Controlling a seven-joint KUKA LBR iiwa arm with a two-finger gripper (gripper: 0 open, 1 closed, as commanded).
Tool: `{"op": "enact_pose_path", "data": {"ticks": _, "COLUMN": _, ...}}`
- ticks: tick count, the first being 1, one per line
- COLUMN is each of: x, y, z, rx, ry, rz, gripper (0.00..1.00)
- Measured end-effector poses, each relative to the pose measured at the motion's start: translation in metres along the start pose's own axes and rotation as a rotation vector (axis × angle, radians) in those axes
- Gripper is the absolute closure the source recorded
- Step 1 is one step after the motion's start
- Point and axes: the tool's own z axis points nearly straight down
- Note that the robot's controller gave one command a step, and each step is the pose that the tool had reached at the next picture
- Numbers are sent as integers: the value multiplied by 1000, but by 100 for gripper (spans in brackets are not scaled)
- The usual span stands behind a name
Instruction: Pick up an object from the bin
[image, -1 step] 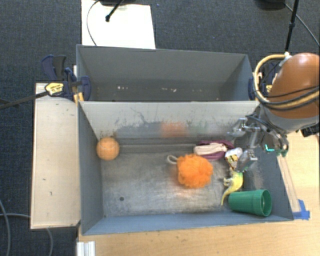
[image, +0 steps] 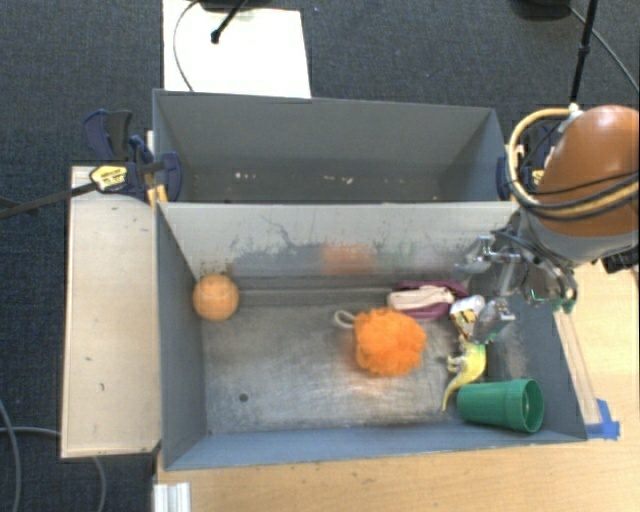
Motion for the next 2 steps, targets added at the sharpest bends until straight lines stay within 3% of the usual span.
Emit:
{"op": "enact_pose_path", "data": {"ticks": 1, "x": 10, "y": -13, "z": 32, "rx": 0, "ry": -6, "rz": -71, "gripper": 0}}
{"op": "enact_pose_path", "data": {"ticks": 2, "x": 14, "y": -15, "z": 85, "rx": 0, "ry": -1, "rz": -282, "gripper": 0}}
